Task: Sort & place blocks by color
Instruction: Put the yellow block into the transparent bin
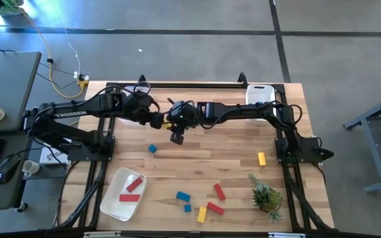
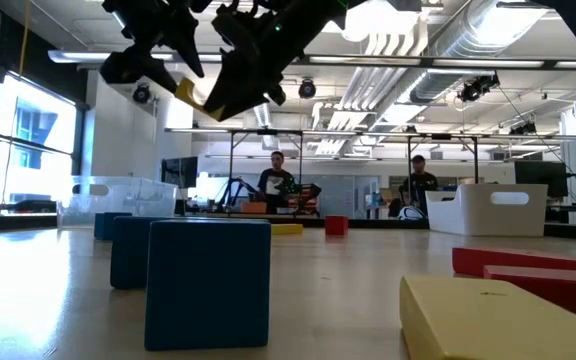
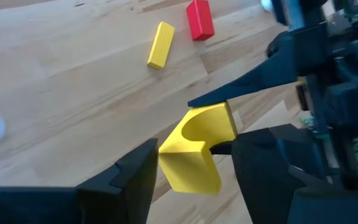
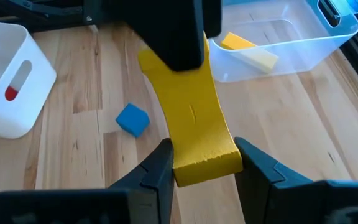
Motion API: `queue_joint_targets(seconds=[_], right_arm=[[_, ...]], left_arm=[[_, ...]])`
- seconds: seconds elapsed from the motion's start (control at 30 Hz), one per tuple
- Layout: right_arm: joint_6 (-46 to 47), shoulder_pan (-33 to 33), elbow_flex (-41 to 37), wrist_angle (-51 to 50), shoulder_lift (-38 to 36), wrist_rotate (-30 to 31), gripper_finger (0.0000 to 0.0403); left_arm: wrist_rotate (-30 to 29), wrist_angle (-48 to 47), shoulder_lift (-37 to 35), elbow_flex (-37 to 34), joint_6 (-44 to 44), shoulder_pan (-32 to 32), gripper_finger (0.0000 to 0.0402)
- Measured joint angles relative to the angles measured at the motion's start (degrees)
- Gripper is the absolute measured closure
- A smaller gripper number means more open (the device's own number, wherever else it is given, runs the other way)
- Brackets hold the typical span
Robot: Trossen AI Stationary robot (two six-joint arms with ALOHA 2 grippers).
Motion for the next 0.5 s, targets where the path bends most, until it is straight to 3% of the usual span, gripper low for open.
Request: queue_joint_targets(seconds=[0.27, 0.5], right_arm=[[-0.4, 0.0, 1.6, -1.5, -0.1, 0.4, 0.0296], [-1.7, 0.0, 3.5, -4.2, -0.1, 2.9, 0.0296]], left_arm=[[2.2, 0.1, 2.3, 0.0, -1.8, 0.0, 0.0165], [4.1, 0.8, 2.4, 0.0, -2.2, 0.3, 0.016]])
